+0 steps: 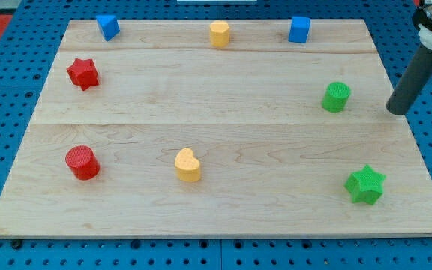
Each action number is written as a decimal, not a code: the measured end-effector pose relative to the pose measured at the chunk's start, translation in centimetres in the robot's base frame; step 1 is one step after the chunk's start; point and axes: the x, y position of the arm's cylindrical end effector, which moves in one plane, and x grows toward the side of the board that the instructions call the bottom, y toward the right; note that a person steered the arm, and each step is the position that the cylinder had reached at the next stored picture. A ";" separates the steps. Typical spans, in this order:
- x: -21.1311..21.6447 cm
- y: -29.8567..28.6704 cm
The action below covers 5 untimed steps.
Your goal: Push the green circle towards the center
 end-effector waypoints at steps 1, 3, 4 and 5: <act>-0.1 0.0; -0.1 -0.9; -0.3 -2.4; -0.6 -4.1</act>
